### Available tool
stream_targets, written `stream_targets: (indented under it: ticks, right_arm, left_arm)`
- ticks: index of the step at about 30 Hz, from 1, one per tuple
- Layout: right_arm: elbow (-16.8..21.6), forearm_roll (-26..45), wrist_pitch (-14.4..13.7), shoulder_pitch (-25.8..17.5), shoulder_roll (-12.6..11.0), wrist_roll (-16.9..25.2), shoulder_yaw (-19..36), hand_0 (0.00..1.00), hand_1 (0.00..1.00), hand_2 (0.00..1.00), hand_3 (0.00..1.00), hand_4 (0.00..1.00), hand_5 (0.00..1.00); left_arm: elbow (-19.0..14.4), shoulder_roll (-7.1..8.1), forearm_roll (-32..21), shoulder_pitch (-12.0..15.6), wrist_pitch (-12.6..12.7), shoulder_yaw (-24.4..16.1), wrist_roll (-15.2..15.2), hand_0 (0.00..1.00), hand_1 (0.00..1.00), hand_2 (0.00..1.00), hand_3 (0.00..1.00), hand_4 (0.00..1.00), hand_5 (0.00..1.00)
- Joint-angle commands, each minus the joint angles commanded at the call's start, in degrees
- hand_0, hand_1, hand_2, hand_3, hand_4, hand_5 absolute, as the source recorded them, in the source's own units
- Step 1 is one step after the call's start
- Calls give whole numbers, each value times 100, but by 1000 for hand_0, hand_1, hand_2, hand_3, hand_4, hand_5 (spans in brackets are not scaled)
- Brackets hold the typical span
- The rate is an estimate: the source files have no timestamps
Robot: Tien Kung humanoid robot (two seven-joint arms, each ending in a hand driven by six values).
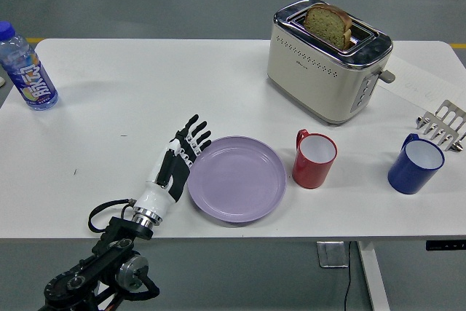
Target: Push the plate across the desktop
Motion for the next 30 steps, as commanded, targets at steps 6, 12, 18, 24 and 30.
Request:
stream_targets:
  ticks: [6, 12, 18, 24, 30]
  right_arm:
    - [0, 13, 0, 1, -1, 2, -7, 601, 544, 638, 620, 140, 353]
    - [0, 18, -1, 0, -9, 4, -6, 602, 544, 638, 621, 140, 354]
    - [0, 53, -10, 3, -35, 14, 6, 602, 544, 637, 620, 141, 354]
    - [0, 80, -21, 5, -59, 22, 34, 602, 543, 637, 620, 141, 356]
    - [0, 93, -31, -24, -67, 19, 61, 602, 543, 637, 620, 141, 356]
  left_arm:
    - [-99, 0, 41, -3, 38, -29, -11, 893, 913, 967, 998, 484, 998]
    - [-158, 0, 181, 46, 203, -326, -23, 890, 911, 965, 993, 483, 998]
    - [-326, 0, 577, 75, 353, -1082, 170, 882, 901, 948, 956, 485, 998]
    - [-384, 295, 735, 75, 366, -1867, 401, 860, 886, 920, 917, 485, 998]
    - [-429, 770, 773, 224, 295, -2540, 654, 859, 884, 906, 903, 485, 998]
